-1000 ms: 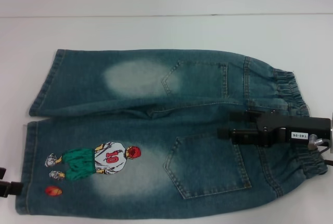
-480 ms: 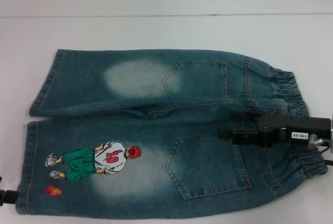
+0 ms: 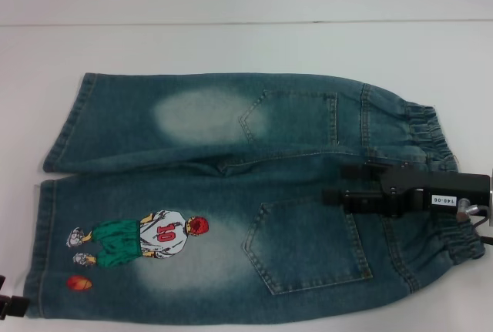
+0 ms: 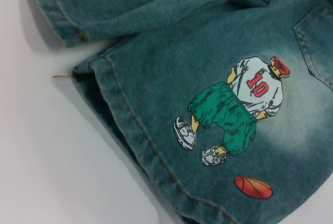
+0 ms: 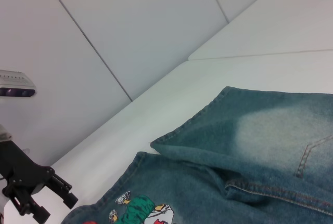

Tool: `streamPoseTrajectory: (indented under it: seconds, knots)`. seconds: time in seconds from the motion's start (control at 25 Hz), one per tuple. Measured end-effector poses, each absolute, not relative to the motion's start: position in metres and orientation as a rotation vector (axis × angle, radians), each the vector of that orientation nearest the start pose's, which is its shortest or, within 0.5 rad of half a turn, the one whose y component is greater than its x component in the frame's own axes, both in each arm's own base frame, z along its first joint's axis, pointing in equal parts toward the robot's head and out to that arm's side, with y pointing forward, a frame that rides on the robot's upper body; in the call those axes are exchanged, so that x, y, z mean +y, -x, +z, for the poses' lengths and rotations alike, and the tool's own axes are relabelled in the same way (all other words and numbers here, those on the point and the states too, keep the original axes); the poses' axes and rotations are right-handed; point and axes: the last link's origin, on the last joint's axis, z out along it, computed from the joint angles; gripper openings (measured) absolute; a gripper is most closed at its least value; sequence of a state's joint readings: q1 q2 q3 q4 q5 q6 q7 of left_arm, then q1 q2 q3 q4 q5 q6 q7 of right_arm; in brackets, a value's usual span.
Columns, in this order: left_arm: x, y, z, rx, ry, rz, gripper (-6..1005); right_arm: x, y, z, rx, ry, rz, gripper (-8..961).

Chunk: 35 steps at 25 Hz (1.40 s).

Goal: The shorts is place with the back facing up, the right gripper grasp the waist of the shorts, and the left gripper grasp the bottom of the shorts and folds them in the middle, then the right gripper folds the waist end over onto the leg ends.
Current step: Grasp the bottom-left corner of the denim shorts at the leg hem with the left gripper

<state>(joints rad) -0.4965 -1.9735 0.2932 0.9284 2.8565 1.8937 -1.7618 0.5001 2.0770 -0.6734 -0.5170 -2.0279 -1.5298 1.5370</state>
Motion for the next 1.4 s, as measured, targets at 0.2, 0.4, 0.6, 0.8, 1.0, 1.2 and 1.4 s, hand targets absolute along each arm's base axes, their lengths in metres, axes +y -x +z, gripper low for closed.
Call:
streamPoseTrajectory:
  seconds: [0.2,0.4,0.6,0.8,1.0,1.2,1.4]
  knots:
    - [0.252,0.361,0.094,-1.456,2.618,0.097,878,0.307,-0.284,-0.025,1.062,2.677,0.750,924]
    - [0.251,0.360,0.090,-1.462,2.636,0.100,878,0.307,-0.284,-0.025,1.062,2.677,0.750,925]
    - [0.251,0.359,0.085,-1.461,2.647,0.106,878,0.306,-0.284,-0.025,1.063,2.677,0.751,925]
    - [0.251,0.359,0.082,-1.461,2.652,0.102,878,0.306,-0.284,-0.026,1.063,2.676,0.753,924]
    - [0.252,0.359,0.082,-1.453,2.653,0.097,878,0.306,-0.283,-0.027,1.064,2.676,0.755,924]
    - [0.254,0.356,0.079,-1.449,2.670,0.083,878,0.306,-0.283,-0.026,1.065,2.675,0.756,925]
    - [0.256,0.354,0.076,-1.447,2.688,0.087,878,0.306,-0.283,-0.027,1.065,2.674,0.756,925]
